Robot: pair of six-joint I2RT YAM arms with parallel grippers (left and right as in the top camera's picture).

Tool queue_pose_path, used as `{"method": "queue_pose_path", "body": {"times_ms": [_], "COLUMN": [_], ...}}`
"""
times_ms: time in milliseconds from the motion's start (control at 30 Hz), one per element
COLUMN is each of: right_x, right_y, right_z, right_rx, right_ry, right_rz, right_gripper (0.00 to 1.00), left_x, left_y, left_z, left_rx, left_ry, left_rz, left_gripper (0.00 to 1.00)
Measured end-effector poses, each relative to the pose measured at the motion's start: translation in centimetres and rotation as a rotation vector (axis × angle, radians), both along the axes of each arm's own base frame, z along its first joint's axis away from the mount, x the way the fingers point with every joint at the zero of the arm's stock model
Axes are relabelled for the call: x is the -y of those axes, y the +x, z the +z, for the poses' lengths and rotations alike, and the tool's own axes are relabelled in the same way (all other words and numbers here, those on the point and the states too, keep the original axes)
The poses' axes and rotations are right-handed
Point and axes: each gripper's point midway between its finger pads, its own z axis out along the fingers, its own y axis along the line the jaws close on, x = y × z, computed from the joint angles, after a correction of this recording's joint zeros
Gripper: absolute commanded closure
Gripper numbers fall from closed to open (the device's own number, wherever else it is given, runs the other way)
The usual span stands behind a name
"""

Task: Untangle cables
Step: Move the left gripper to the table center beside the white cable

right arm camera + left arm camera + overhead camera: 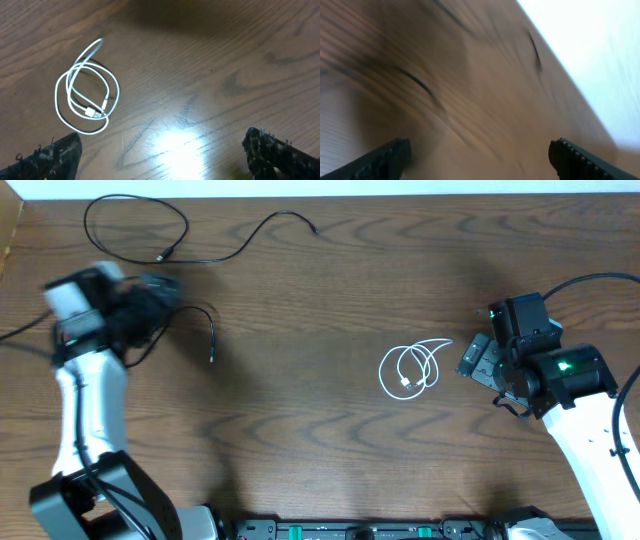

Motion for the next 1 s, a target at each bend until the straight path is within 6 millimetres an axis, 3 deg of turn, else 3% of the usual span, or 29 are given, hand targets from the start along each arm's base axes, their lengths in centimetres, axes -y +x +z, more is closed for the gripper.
{"method": "queue_pose_path", "body": {"times_ms": [133, 233, 367, 533, 633, 800, 1000], "right_x": [0.0, 0.0, 0.0, -0.1, -0.9, -3.3, -4.4], "right_y": [0.0, 0.0, 0.0, 0.4, 0.9, 0.8, 0.2], "right_z": [0.0, 0.0, 0.0, 0.1, 0.3, 0.2, 0.0], "right_rx": [0.000, -0.002, -0.001, 0.017, 0.036, 0.024, -0.007], "right_ry": [0.000, 0.000, -0.001, 0.004, 0.048, 0.182, 0.241], "right_rz": [0.000, 0.000, 0.000, 0.000, 0.008, 0.051, 0.069], "right_gripper": [0.01, 0.01, 0.01, 0.01, 0.01, 0.01, 0.01], "left_x": [8.8, 14.5, 19.1, 21.5, 21.9, 22.1, 22.8], "left_y": [-1.6, -4.1, -7.3, -10.2, -11.3, -12.4, -15.1], "left_z": [-1.5, -3.0, -4.7, -6.2, -6.6, -7.0, -7.4], "left_rx": [-0.095, -0.194, -0.285, -0.348, -0.369, -0.396, -0.477], "left_ry": [-0.017, 0.029, 0.153, 0.344, 0.422, 0.478, 0.445], "left_rz": [-0.235, -0.382, -0.511, -0.594, -0.617, -0.643, -0.712], "left_gripper": [0.07, 0.07, 0.07, 0.07, 0.07, 0.07, 0.07]}}
